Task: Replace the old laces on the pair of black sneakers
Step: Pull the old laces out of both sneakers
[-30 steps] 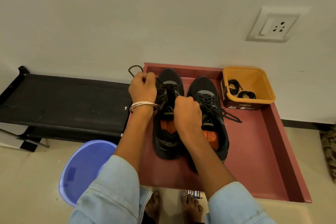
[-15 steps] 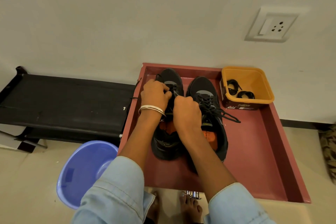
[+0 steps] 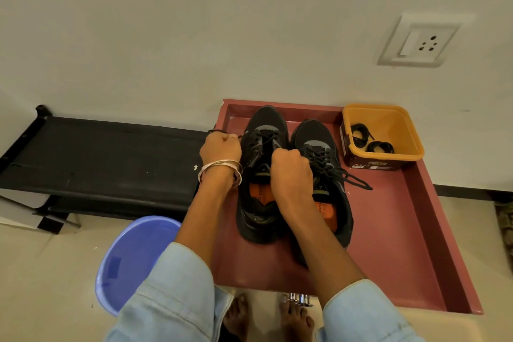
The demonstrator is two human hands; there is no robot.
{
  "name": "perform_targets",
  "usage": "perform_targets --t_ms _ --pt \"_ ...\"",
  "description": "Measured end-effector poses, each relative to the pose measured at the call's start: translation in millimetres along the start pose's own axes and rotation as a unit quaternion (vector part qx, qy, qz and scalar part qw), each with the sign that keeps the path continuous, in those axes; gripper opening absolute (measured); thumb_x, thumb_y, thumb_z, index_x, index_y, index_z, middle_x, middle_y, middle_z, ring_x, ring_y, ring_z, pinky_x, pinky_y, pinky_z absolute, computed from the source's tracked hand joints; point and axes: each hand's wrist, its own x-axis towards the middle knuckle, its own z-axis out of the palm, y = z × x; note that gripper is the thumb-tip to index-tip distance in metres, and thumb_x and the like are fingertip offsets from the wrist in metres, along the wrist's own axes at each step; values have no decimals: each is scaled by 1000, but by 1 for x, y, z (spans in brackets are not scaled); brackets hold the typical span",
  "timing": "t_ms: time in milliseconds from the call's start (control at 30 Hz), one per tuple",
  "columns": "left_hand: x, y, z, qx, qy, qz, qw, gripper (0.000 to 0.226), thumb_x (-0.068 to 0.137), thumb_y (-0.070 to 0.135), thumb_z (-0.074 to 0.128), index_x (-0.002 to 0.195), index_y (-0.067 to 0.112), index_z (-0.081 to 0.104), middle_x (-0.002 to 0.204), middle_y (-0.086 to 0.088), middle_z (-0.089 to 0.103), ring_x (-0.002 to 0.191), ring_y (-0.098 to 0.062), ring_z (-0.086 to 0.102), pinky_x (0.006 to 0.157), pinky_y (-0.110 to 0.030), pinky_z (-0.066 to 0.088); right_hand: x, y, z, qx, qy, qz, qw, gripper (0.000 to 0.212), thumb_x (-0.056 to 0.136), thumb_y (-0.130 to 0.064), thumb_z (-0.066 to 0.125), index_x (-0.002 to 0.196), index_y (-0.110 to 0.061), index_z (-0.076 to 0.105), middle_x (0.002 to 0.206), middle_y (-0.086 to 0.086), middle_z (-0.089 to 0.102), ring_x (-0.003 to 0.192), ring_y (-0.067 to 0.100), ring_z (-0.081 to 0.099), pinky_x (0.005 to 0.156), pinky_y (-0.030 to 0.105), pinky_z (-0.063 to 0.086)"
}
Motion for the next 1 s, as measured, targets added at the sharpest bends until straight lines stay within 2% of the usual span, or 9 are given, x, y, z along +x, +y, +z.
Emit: perform_targets --t_ms 133,267,367,433,500,600,700,833,1000 --pt "-6 -7 -17 159 -15 -19 987 27 86 22 56 101 3 66 103 -17 65 90 -38 62 78 -39 51 0 -1 -4 -6 -17 10 1000 13 91 7 47 93 -3 56 97 16 59 88 33 60 61 31 40" --pt "-19 1 -32 384 -71 21 920 35 87 39 59 110 14 66 110 -14 62 96 -36 61 70 -35 44 0 -3 -9 0 16 29 999 19 94 -7 52 112 -1 56 110 17 58 100 35 58 66 37 45" --pt "-29 20 -44 457 -52 68 885 34 87 41 61 109 15 65 107 -13 61 96 -37 61 67 -37 45 10 -1 -8 26 64 -3 998 35 95 -17 54 127 -5 50 125 15 50 113 32 49 79 36 48" --pt "-32 30 -47 451 -67 116 882 30 84 38 65 104 16 67 104 -12 63 92 -36 62 72 -37 50 17 0 -5 27 57 -48 997 41 93 -13 53 133 -8 48 134 14 42 120 32 40 85 37 46" --pt "-33 32 -41 418 -135 163 883 26 81 33 70 103 19 69 101 -9 66 91 -32 63 77 -37 53 19 2 -2 18 21 -71 997 46 89 -7 54 134 -8 46 139 15 35 124 34 34 88 38 45" --pt "-29 14 -23 410 -213 174 870 37 79 25 71 114 16 63 107 -10 64 94 -30 62 77 -37 52 20 4 3 12 -20 -73 997 48 88 -7 58 134 -8 46 142 16 30 126 36 29 90 38 43" --pt "-23 -8 -9 395 -182 185 881 42 81 29 67 119 13 57 118 -11 55 101 -34 57 84 -43 50 22 5 6 23 0 -69 997 43 89 -5 55 131 -9 49 137 14 35 122 33 33 89 36 43" --pt "-25 -18 2 386 -111 177 898 39 89 33 58 120 11 55 125 -14 45 105 -36 54 82 -42 44 23 2 10 39 27 -55 997 38 92 -5 49 130 -9 48 134 13 39 120 31 37 86 34 43" --pt "-29 -26 11 363 -91 180 910 34 92 27 52 119 7 51 129 -18 39 100 -40 55 79 -44 46 25 -3 15 53 70 -27 996 31 95 -8 46 126 -8 50 130 13 46 116 30 43 79 34 43"
